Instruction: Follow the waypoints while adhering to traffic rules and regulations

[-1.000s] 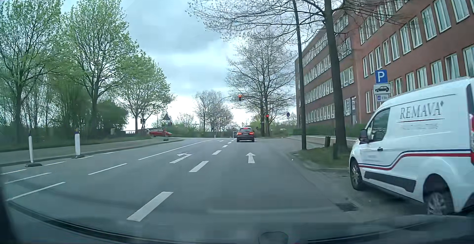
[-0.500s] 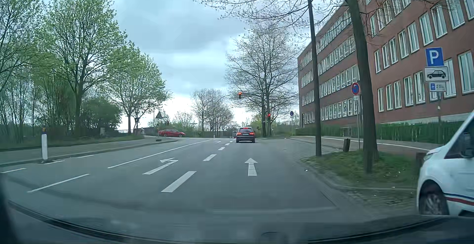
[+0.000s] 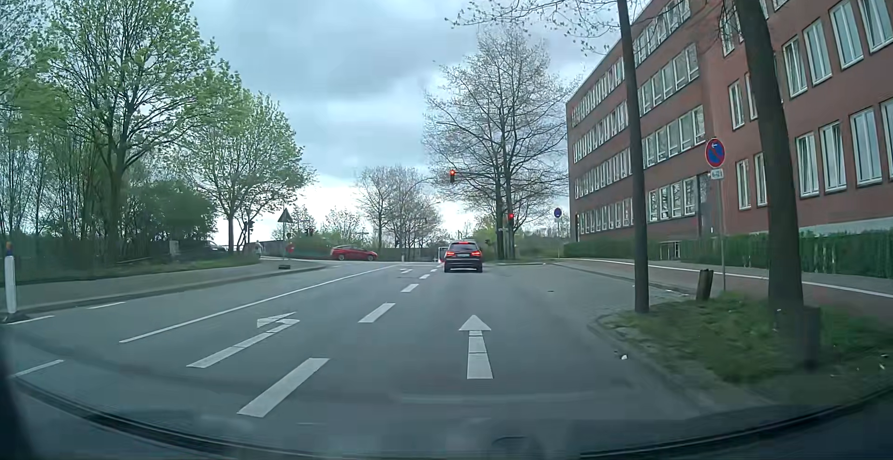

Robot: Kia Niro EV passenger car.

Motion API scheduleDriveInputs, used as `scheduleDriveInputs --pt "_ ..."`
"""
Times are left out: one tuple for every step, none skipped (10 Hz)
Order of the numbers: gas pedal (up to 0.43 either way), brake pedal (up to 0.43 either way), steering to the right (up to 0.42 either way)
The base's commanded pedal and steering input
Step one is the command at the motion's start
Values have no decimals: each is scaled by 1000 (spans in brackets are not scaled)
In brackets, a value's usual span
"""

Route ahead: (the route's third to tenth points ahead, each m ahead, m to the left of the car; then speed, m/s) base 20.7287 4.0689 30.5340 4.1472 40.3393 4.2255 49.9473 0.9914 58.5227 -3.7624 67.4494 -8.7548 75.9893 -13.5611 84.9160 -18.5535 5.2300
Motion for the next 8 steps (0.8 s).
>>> scheduleDriveInputs --pt "67 0 -8" --pt "67 0 -9" --pt "67 0 -8" --pt "67 0 -8" --pt "67 0 -8" --pt "67 0 -5" --pt "67 0 -2" --pt "67 0 -1"
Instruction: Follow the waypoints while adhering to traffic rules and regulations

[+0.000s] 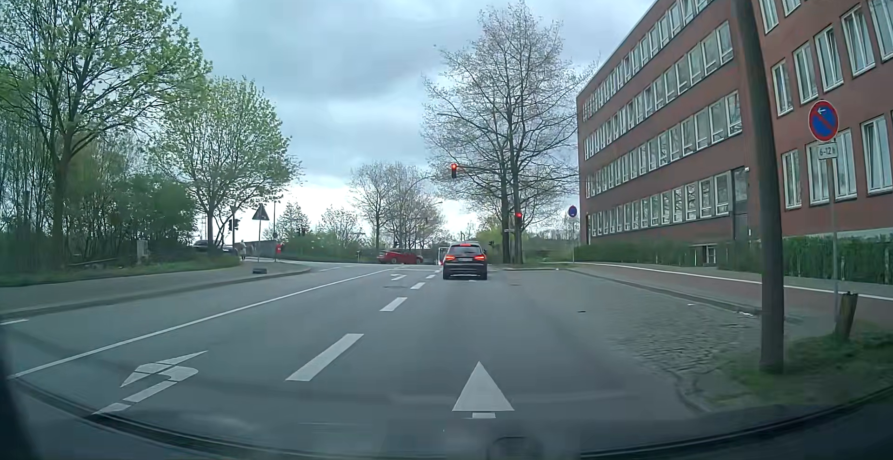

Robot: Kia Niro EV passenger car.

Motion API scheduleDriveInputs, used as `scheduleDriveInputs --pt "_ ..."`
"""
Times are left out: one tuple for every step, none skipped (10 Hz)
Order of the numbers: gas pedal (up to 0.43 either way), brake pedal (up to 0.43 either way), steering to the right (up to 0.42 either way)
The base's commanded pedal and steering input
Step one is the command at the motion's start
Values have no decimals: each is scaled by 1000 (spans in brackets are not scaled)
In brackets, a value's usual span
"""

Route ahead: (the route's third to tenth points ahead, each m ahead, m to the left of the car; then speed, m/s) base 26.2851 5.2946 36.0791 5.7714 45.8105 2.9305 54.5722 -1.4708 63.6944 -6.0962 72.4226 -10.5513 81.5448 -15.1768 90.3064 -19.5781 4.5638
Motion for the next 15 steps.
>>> scheduleDriveInputs --pt "67 0 -1" --pt "59 0 -2" --pt "47 0 -1" --pt "47 0 -1" --pt "39 0 -1" --pt "28 0 0" --pt "20 6 -1" --pt "20 0 0" --pt "20 0 0" --pt "8 0 1" --pt "0 0 1" --pt "0 0 1" --pt "0 0 1" --pt "0 0 1" --pt "0 0 1"
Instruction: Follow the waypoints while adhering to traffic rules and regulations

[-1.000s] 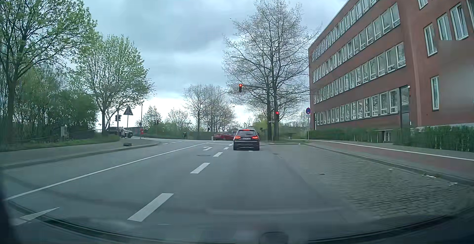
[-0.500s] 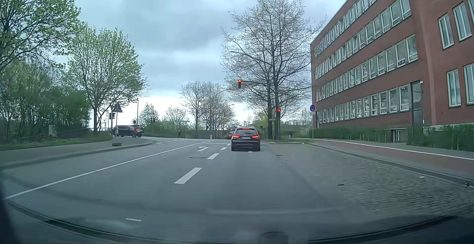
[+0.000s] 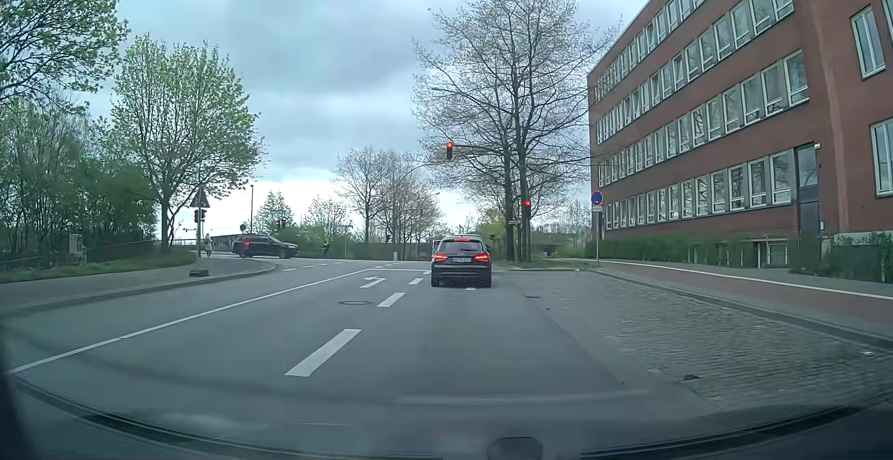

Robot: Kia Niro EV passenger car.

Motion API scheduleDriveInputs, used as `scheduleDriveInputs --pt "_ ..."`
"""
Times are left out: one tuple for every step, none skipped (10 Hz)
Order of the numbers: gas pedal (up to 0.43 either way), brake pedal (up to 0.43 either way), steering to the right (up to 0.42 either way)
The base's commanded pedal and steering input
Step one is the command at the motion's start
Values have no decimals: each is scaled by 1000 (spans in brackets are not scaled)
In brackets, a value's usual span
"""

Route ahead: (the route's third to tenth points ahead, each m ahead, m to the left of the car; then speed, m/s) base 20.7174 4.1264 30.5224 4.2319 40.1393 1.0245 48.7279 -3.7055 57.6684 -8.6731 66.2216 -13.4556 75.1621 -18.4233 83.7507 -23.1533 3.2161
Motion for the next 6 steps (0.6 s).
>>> scheduleDriveInputs --pt "0 0 1" --pt "0 0 1" --pt "0 6 2" --pt "0 0 1" --pt "0 0 1" --pt "0 0 1"
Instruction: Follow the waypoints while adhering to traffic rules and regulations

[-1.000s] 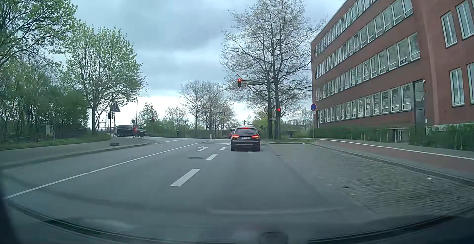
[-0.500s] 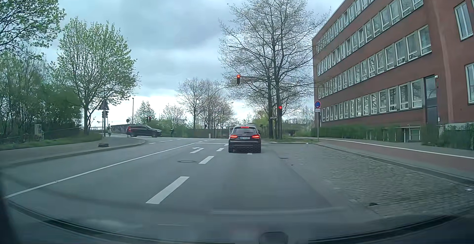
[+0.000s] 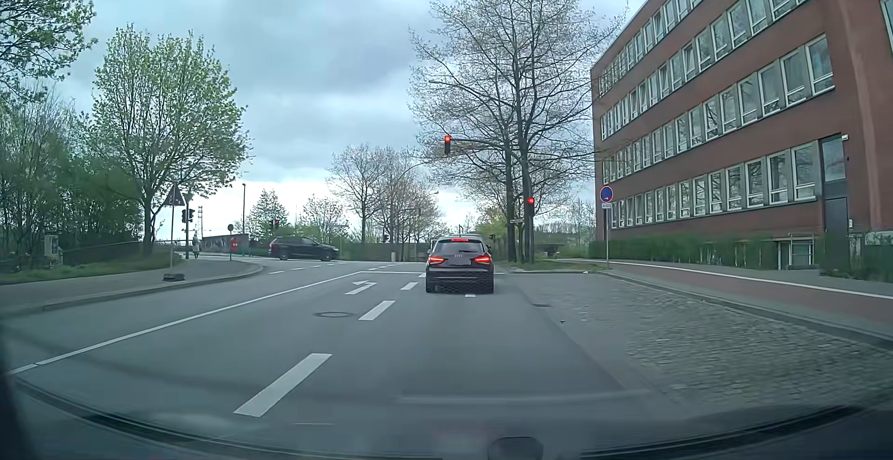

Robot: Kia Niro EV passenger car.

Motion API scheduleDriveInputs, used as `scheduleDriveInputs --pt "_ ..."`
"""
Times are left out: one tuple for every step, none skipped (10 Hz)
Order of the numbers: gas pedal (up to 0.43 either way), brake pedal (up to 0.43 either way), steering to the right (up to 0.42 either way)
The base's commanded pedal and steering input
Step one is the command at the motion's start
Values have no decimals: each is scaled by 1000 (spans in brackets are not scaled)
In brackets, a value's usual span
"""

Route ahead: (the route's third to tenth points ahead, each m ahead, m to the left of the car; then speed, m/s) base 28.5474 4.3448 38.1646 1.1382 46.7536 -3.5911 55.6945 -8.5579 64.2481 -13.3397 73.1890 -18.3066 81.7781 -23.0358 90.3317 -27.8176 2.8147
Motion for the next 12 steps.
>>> scheduleDriveInputs --pt "0 0 1" --pt "0 0 1" --pt "0 0 0" --pt "0 0 0" --pt "0 0 0" --pt "0 0 0" --pt "0 0 0" --pt "0 0 0" --pt "0 0 0" --pt "0 0 -1" --pt "0 0 -3" --pt "0 0 -4"
